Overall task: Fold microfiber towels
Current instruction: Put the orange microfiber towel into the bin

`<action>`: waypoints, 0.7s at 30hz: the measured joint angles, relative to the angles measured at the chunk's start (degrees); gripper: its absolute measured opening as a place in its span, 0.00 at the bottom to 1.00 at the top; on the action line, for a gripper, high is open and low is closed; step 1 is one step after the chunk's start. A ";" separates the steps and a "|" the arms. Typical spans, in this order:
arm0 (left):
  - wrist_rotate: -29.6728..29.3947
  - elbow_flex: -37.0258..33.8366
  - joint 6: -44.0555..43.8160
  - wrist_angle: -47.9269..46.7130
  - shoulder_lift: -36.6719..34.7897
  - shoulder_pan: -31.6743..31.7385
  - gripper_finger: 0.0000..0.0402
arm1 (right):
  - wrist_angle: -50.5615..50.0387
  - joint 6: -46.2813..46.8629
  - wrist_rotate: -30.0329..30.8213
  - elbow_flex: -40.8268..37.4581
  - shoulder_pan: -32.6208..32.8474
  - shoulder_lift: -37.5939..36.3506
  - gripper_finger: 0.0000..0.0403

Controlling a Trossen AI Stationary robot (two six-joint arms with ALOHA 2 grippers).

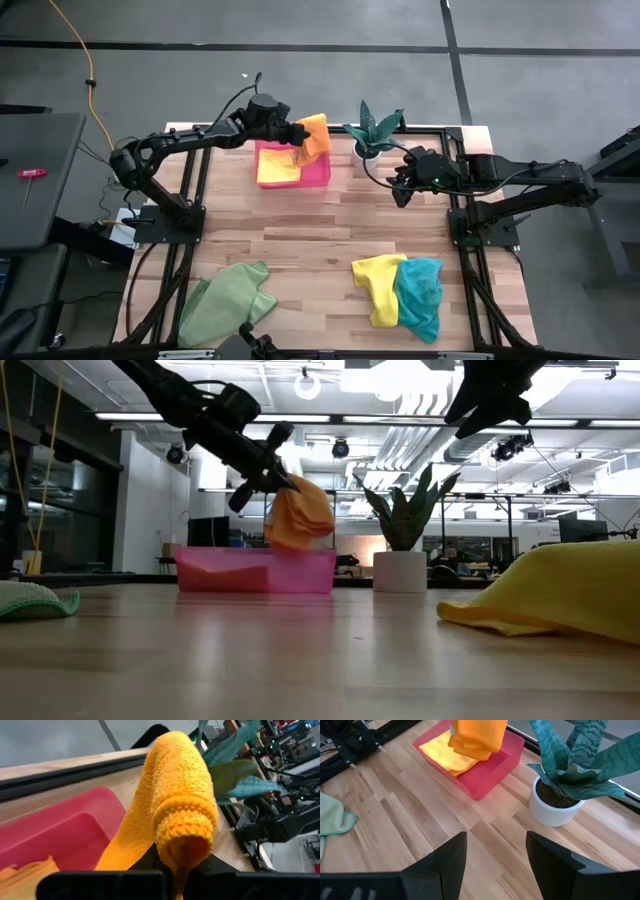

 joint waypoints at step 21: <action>9.59 0.00 -8.78 5.83 8.11 -1.25 0.01 | -0.01 1.68 0.16 -0.04 0.00 0.00 0.49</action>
